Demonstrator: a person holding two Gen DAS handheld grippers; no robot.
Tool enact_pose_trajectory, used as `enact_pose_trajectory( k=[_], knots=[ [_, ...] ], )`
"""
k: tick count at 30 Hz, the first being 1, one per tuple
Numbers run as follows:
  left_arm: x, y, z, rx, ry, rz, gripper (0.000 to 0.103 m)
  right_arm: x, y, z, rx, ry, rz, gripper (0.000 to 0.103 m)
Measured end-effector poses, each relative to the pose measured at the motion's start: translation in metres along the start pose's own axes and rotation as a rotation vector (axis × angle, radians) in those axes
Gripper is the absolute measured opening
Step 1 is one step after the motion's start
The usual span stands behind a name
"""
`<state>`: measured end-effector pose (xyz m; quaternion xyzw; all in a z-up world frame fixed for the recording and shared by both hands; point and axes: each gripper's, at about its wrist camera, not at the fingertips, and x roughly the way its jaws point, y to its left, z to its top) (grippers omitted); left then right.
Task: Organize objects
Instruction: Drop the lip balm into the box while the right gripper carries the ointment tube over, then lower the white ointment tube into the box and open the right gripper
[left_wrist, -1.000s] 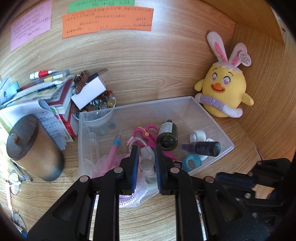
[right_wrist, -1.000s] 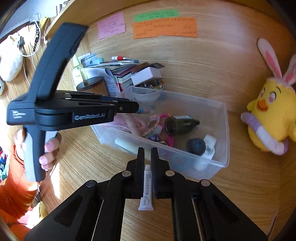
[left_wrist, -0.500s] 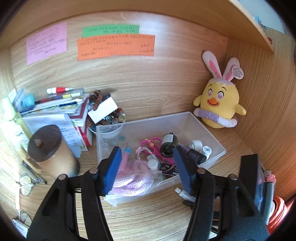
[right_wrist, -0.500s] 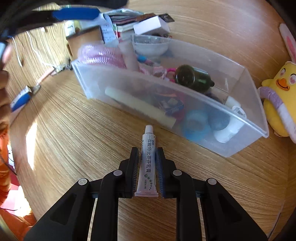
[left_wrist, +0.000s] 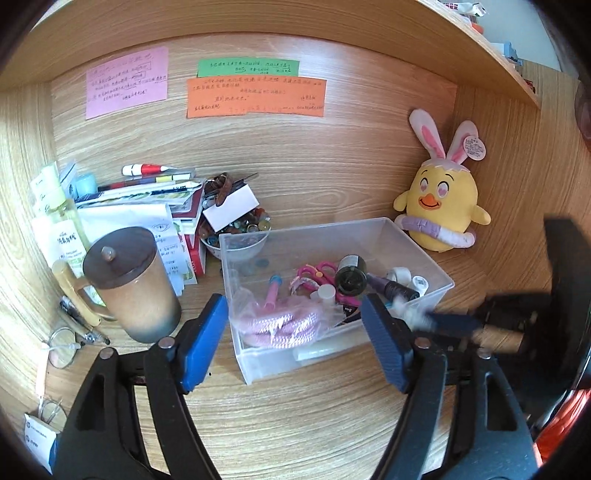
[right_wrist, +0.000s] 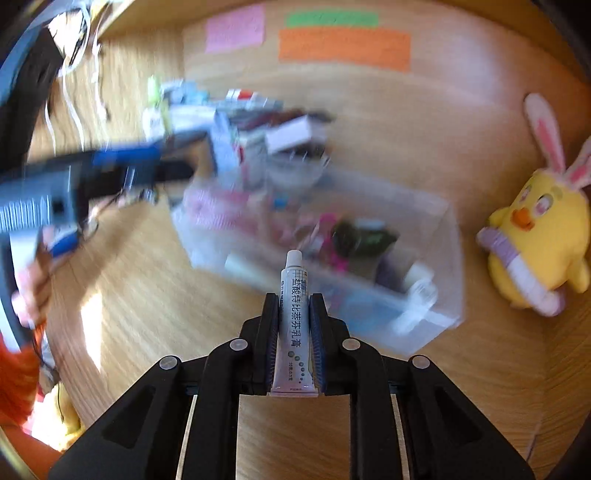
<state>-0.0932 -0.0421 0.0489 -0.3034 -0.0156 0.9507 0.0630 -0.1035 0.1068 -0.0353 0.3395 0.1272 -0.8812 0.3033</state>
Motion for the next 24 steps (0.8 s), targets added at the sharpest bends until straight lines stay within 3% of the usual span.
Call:
enact_pose_trajectory(
  k=[6, 12, 16, 24],
  knots=[
    [-0.001, -0.003, -0.010, 0.000, 0.001, 0.001, 0.084, 0.005, -0.012, 0.030, 0.025, -0.051, -0.063, 0.015],
    [0.001, -0.004, -0.016, -0.009, 0.007, -0.009, 0.086, 0.040, -0.013, 0.044, 0.024, 0.001, -0.071, 0.016],
    [0.001, -0.005, -0.019, -0.016, 0.009, -0.011, 0.087, 0.039, -0.012, 0.037, 0.038, 0.013, -0.020, 0.030],
    [0.004, -0.007, -0.025, -0.035, 0.014, -0.018, 0.087, 0.001, -0.011, 0.021, 0.041, -0.056, -0.032, 0.053]
  ],
)
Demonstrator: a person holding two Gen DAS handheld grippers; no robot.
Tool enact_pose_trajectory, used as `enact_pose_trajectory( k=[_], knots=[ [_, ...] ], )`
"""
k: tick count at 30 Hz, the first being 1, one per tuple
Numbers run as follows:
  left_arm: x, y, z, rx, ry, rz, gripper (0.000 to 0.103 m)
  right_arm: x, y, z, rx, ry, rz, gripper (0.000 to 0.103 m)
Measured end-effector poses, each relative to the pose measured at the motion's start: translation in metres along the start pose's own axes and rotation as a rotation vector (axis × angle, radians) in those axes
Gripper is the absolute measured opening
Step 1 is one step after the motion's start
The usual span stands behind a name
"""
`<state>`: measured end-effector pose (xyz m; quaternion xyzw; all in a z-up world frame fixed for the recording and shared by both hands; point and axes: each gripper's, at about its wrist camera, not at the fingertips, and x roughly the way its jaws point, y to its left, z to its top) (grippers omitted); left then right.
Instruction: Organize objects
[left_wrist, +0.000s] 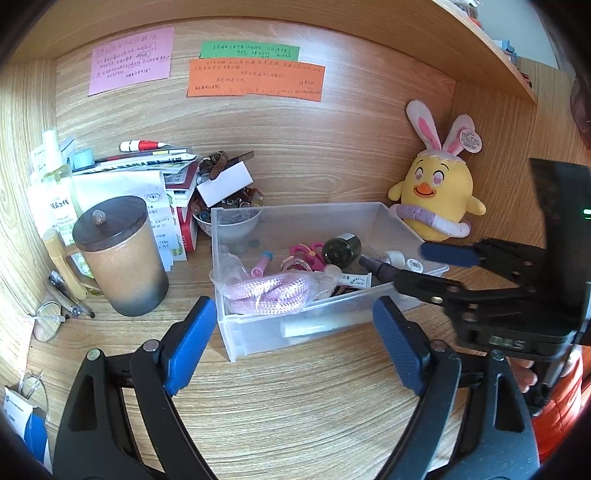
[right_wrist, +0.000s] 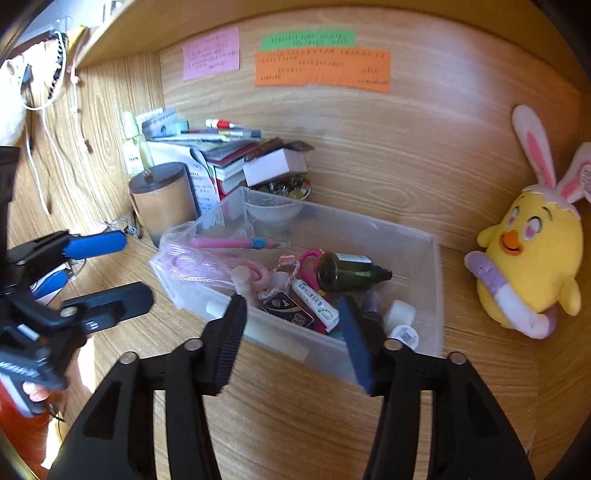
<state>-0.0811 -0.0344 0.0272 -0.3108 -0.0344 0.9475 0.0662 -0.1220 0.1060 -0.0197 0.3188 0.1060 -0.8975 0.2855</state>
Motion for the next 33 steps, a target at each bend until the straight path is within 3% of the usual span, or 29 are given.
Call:
enact_pose_trajectory(
  k=[10, 33],
  knots=[
    [0.002, -0.009, -0.013, -0.006, -0.004, 0.019, 0.096, -0.036, 0.007, -0.021, 0.001, -0.088, -0.081, 0.082],
    [0.005, -0.015, -0.027, -0.013, 0.026, 0.007, 0.096, -0.030, -0.002, -0.042, 0.081, -0.050, -0.066, 0.082]
  ],
)
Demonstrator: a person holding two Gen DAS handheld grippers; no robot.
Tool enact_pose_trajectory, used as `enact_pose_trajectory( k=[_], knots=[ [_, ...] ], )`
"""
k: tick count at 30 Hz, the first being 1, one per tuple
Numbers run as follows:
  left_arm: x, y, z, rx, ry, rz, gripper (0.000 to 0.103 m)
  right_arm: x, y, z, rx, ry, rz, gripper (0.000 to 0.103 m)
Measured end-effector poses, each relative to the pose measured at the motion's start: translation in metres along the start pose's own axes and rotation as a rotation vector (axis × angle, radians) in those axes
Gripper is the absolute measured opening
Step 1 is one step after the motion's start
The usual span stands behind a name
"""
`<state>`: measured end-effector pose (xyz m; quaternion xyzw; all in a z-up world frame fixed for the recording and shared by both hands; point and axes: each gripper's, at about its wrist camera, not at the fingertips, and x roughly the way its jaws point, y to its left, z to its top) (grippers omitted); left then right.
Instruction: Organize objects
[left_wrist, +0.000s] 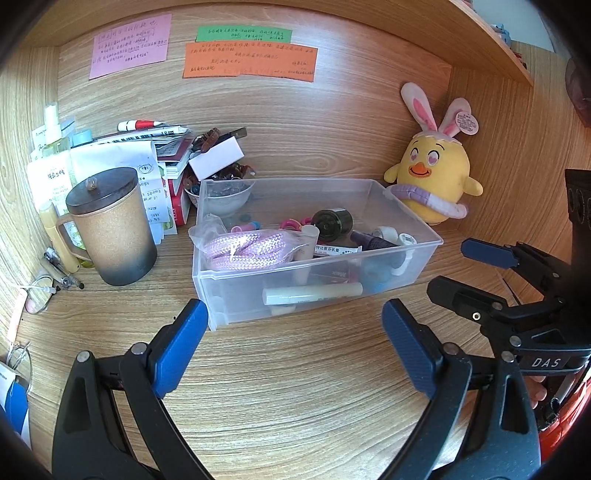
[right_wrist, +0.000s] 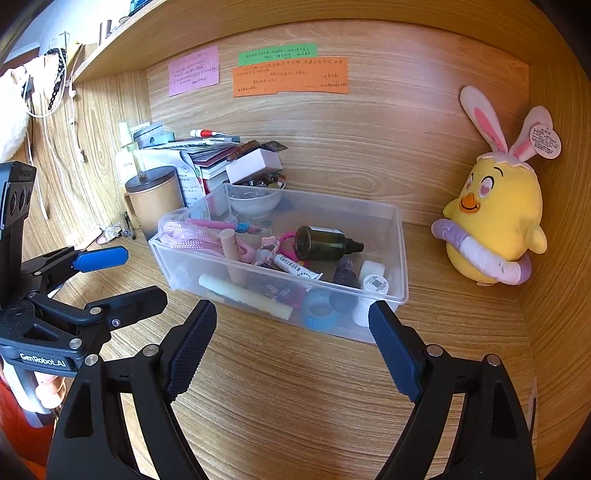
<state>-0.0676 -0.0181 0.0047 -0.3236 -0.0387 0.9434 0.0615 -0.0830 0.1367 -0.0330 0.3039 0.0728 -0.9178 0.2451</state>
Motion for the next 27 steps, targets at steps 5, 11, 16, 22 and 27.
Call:
enact_pose_trajectory(
  k=[5, 11, 16, 22, 27],
  knots=[
    [-0.0017, -0.0014, 0.0013, 0.001, -0.002, -0.004, 0.096, 0.0001, -0.0002, 0.0001, 0.004, 0.001, 0.001, 0.083],
    [-0.0037, -0.0022, 0.0021, 0.008, -0.007, -0.002, 0.097, 0.0006, 0.0003, -0.0001, 0.002, 0.004, 0.000, 0.083],
    [-0.0040, -0.0008, 0.0028, 0.004, -0.007, -0.005, 0.097, 0.0009, 0.0000, 0.0000, 0.002, 0.004, 0.001, 0.083],
    [-0.0040, -0.0007, 0.0029, 0.004, -0.007, -0.006, 0.097, 0.0012, 0.0002, -0.0004, 0.003, 0.005, -0.001, 0.083],
    [-0.0047, -0.0008, 0.0034, 0.004, -0.008, -0.011, 0.097, 0.0012, 0.0004, -0.0008, 0.005, 0.006, -0.003, 0.083]
  ],
)
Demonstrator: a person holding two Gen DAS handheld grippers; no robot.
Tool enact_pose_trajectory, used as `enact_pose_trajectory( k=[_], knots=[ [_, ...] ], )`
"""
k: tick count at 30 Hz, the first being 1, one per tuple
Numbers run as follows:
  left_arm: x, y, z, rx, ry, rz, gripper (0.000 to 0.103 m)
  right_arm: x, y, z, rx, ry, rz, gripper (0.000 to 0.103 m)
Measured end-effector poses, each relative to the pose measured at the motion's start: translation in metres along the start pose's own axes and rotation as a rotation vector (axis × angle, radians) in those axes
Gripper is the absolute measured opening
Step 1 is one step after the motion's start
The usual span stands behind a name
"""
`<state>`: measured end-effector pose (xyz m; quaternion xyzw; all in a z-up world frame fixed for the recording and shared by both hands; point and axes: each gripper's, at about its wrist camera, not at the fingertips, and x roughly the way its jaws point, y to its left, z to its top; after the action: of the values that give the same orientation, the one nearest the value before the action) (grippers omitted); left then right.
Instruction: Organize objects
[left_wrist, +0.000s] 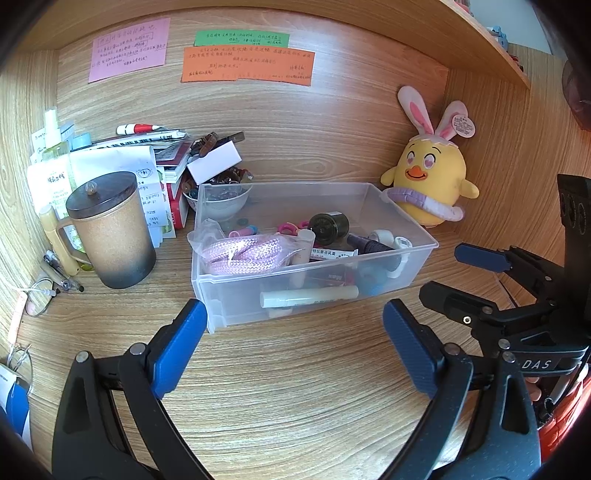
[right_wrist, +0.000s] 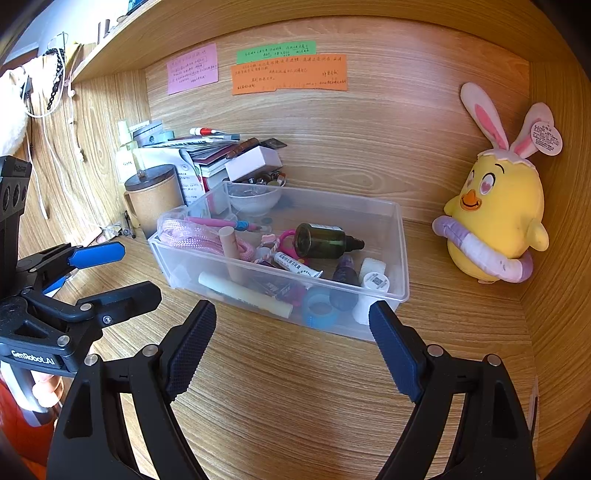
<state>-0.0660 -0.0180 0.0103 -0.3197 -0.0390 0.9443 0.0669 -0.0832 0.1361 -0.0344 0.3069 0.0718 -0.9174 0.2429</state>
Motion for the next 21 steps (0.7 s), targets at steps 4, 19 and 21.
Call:
enact_pose_trajectory(
  k=[4, 19, 21],
  knots=[
    [-0.0011, -0.0025, -0.0002, 0.005, -0.005, -0.005, 0.097, 0.0003, -0.0005, -0.0003, 0.003, 0.001, 0.000, 0.083],
    [-0.0034, -0.0070, -0.0021, 0.019, -0.019, -0.008, 0.097, 0.0002, -0.0012, -0.0027, 0.013, 0.006, 0.006, 0.083],
    [-0.0040, -0.0066, -0.0019, 0.016, -0.019, -0.005, 0.097, 0.0001, -0.0021, -0.0027, 0.013, 0.007, 0.007, 0.083]
  ],
)
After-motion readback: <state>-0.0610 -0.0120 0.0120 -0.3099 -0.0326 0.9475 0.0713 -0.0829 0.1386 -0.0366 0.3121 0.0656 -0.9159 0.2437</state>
